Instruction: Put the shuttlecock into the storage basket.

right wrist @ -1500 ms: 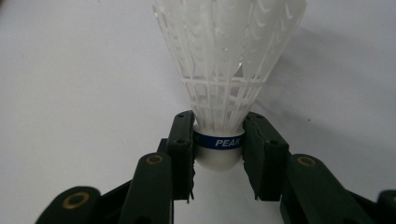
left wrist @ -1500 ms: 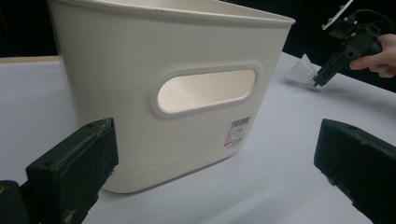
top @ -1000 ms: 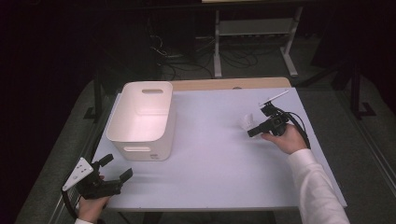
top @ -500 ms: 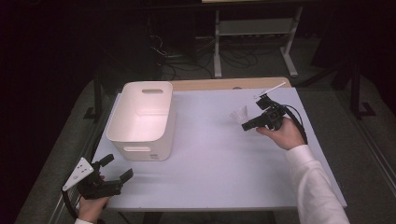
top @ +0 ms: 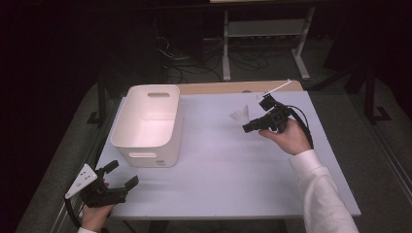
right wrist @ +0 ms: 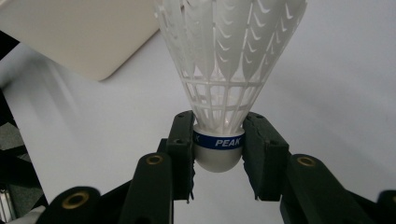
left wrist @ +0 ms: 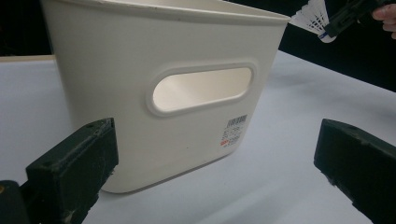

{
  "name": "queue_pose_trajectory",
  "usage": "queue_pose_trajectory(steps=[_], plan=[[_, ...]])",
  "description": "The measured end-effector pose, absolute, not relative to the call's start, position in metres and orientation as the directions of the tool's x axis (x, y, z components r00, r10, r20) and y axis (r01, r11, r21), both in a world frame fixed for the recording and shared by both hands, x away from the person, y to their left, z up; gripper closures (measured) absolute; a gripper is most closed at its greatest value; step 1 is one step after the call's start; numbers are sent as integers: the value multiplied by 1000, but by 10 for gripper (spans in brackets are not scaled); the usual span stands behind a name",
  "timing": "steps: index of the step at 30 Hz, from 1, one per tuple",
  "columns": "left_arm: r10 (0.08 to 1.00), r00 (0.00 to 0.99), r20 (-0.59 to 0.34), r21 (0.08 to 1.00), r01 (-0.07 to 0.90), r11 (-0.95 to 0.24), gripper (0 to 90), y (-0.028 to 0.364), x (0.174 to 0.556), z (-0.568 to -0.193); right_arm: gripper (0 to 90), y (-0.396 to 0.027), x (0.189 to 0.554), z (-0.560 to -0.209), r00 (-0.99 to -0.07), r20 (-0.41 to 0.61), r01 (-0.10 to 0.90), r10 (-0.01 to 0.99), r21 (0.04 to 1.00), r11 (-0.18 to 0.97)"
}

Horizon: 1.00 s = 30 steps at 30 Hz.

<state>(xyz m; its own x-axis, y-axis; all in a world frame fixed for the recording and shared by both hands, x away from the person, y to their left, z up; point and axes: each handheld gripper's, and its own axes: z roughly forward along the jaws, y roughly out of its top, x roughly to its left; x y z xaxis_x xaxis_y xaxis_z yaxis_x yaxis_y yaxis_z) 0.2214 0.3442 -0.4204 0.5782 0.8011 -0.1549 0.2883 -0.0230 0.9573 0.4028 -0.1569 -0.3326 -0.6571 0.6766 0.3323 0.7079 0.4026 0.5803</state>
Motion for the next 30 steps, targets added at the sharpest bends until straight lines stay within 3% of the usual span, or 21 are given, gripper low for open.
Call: queue_pose_trajectory(steps=[30], plan=[[807, 571, -152, 957, 288, -24, 0, 344, 221, -421, 641, -106, 404, -299, -731, 304, 633, 611, 636, 442]])
